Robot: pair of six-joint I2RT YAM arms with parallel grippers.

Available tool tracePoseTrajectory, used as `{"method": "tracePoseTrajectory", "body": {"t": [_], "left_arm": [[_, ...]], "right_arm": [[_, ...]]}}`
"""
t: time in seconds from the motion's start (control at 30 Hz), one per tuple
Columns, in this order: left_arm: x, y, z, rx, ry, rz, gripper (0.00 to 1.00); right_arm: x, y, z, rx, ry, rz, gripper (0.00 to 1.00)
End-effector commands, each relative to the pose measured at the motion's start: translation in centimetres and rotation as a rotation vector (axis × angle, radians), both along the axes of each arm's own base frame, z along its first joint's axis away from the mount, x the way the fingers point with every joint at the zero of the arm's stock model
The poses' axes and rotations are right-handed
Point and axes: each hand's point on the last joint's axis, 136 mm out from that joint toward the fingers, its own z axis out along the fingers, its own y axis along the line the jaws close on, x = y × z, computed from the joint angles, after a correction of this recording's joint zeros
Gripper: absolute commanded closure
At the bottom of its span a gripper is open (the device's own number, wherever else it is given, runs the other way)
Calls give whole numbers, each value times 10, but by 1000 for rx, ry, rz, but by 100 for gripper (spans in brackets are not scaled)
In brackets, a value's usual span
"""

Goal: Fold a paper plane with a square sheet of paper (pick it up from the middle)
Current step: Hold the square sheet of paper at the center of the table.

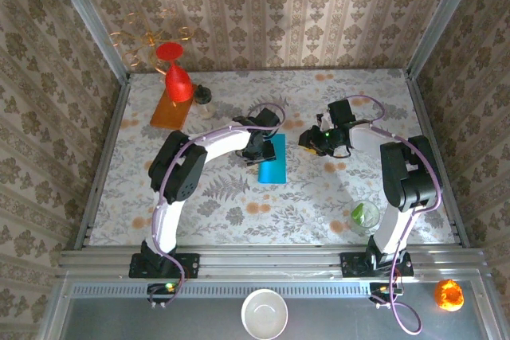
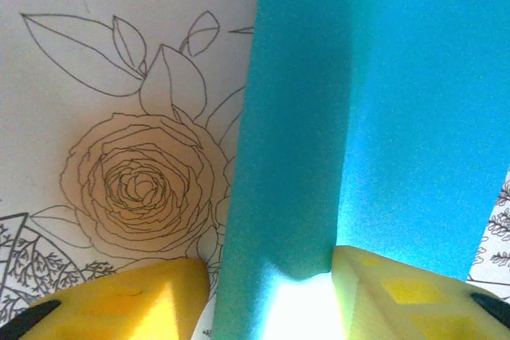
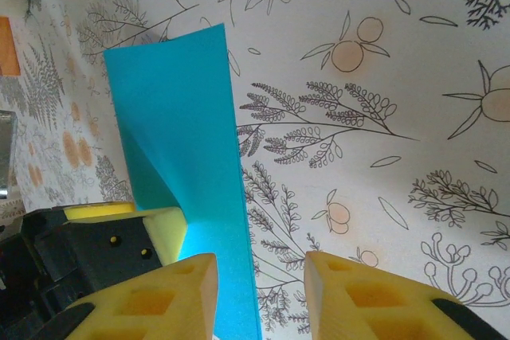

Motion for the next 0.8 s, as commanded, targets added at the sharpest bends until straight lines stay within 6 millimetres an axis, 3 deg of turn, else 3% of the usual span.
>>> {"method": "tracePoseTrajectory", "body": {"t": [0.0, 0.3, 0.43, 0.77], "left_arm": [[-45, 28, -83, 113, 212, 14, 50], [-46, 28, -87, 118, 223, 17, 48], [-46, 26, -89, 112, 227, 17, 48], [-48, 26, -91, 103, 234, 20, 48]], "right_arm": [[-5, 2, -8, 19, 26, 10, 64], [-6, 11, -7, 52, 29, 35, 64], [-11, 27, -7, 88, 34, 81, 66], [-28, 68, -18, 128, 65, 174, 81]]}}
